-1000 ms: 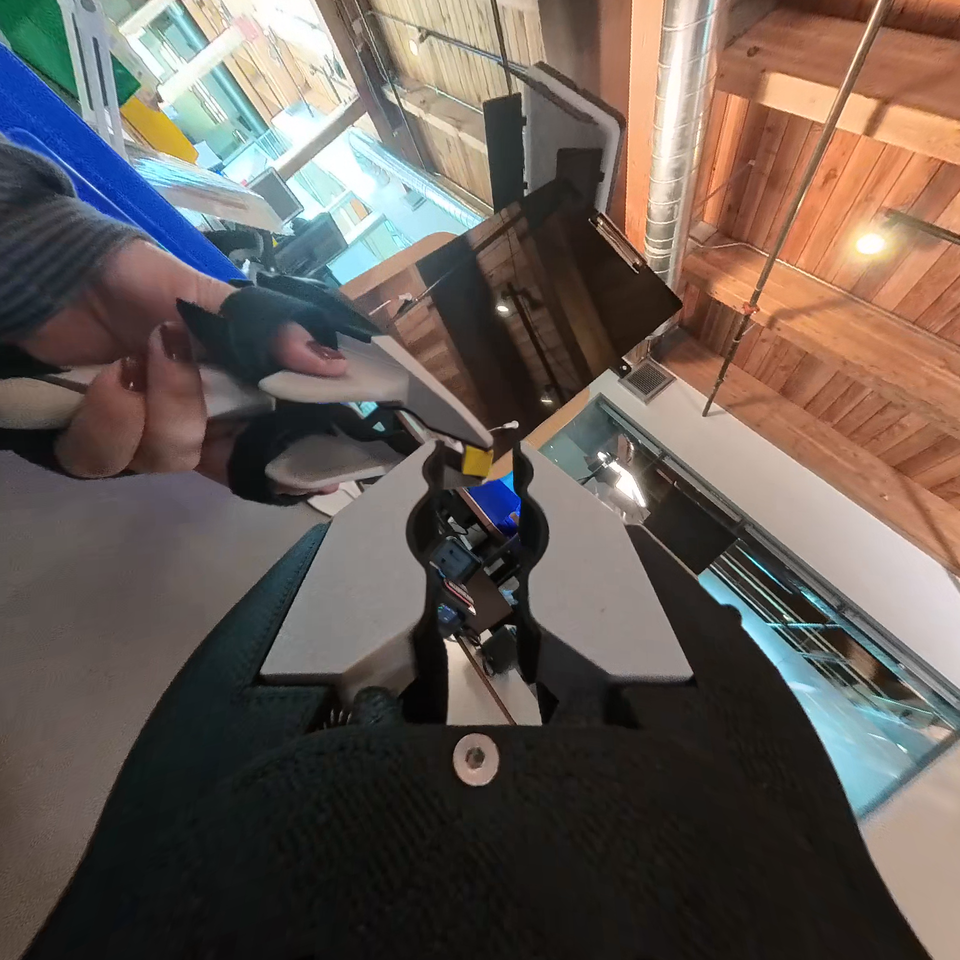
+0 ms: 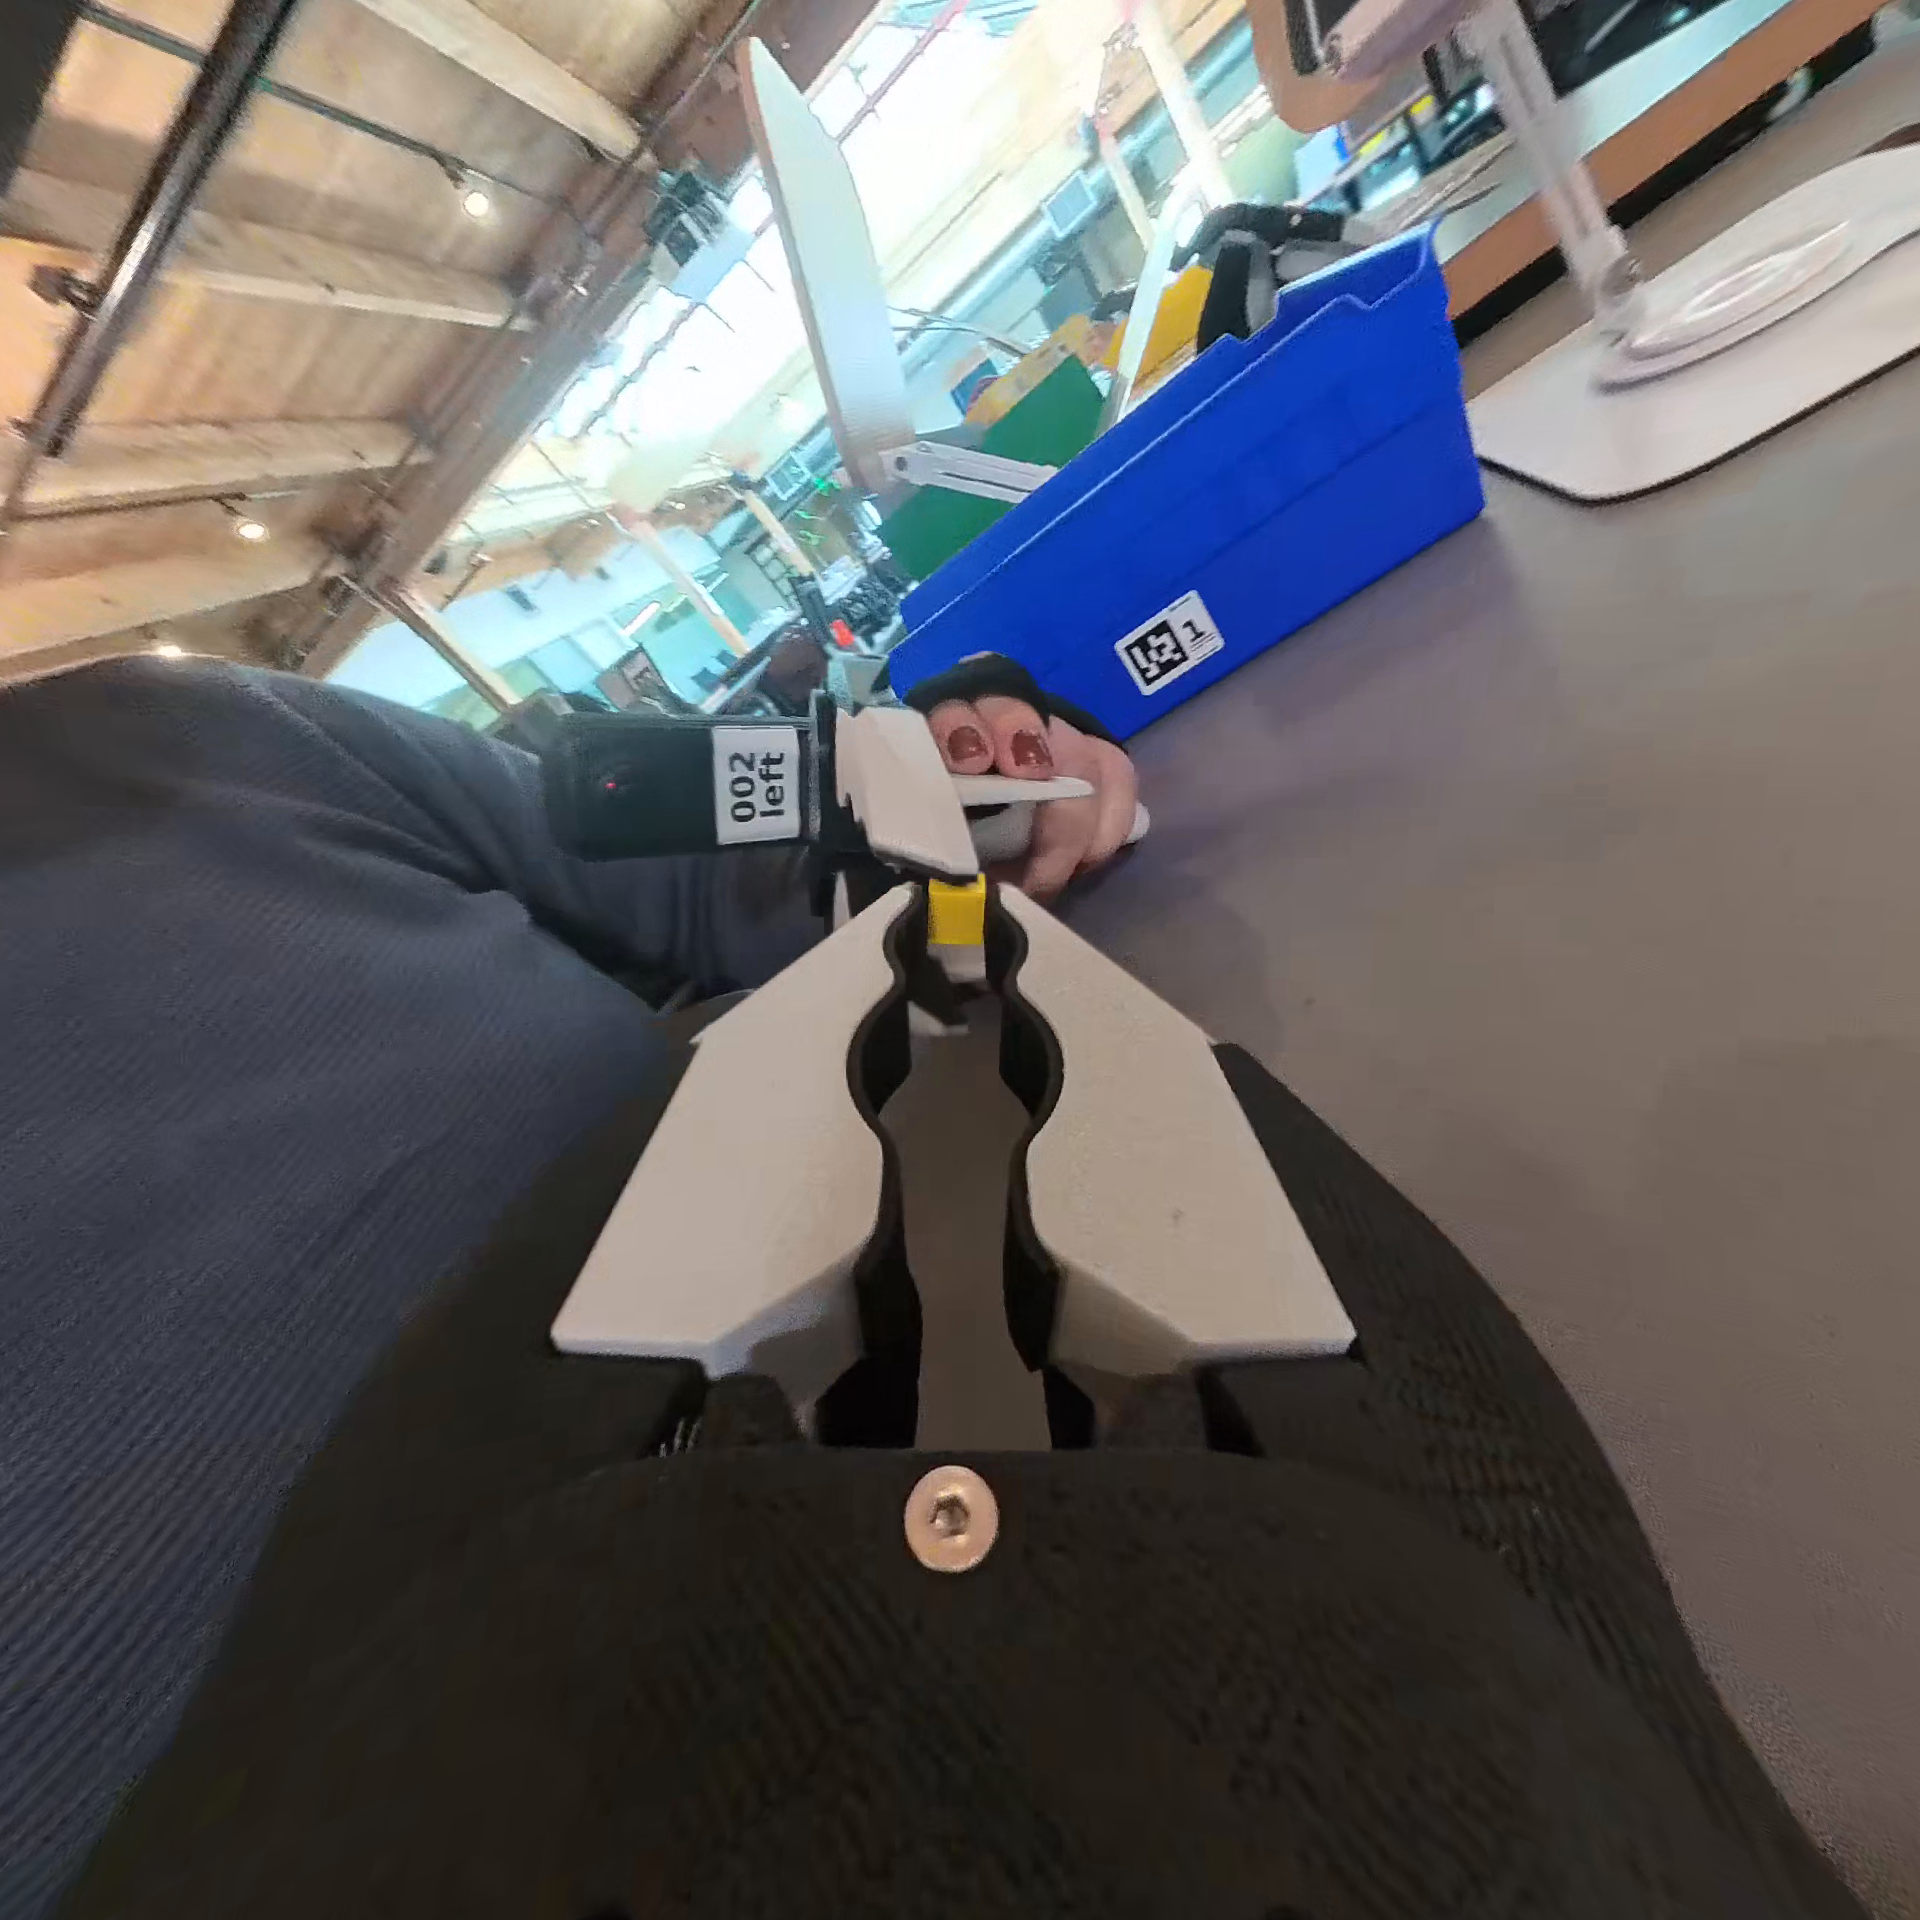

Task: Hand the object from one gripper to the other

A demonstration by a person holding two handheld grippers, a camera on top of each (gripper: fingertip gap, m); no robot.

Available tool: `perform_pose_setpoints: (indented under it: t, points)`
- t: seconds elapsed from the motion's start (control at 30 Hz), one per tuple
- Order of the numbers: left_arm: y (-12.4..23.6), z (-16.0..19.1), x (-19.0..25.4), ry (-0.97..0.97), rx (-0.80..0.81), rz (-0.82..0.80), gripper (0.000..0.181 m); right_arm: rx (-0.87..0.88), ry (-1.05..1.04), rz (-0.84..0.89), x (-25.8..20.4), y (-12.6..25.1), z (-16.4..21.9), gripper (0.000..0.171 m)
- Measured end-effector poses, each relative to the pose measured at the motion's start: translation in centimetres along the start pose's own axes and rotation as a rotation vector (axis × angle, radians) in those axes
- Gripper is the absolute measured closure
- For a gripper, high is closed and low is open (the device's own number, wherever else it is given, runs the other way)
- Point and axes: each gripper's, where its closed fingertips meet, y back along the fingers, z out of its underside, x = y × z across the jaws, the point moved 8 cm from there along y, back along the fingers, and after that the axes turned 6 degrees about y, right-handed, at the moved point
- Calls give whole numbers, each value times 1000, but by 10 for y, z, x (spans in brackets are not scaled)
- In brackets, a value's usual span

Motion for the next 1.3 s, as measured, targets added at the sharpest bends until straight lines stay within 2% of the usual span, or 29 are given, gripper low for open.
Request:
perform_pose_setpoints:
  t: [0.17, 0.3, 0.37, 0.47, 0.57, 0.8, 0.9, 1.03, 1.17, 1.3]
  points:
    - [0, -2, 1, -38, 7, -26, 172, -21, -25, -45, -2, 1, 2, 163]
    - [-2, -4, -1, -44, -50, -55, 173, -8, -41, -37, 0, 1, 1, 163]
    - [-6, -1, -6, -27, -127, -111, 173, 18, -38, 42, 4, 3, -1, 162]
    - [-10, 5, -9, -23, -233, -157, 173, 3, 70, 267, 9, 3, -5, 144]
    - [-11, 6, -10, -34, -255, -178, 173, -26, 176, 378, 2, -1, -8, 148]
    - [-15, 8, -8, -69, -341, -201, 173, -72, 241, 540, -2, -5, -7, 149]
    - [-15, 7, -6, -109, -350, -208, 173, -84, 254, 552, -5, -8, -6, 159]
    - [-10, 4, -8, -3, -225, -156, 172, -94, 248, 451, -8, -5, -8, 160]
    - [-1, -2, -11, 196, -15, -21, 165, -13, 35, 152, -11, -1, -9, 160]
    - [5, -8, -14, 265, 112, 41, 173, 31, -150, -55, -13, -2, -6, 160]
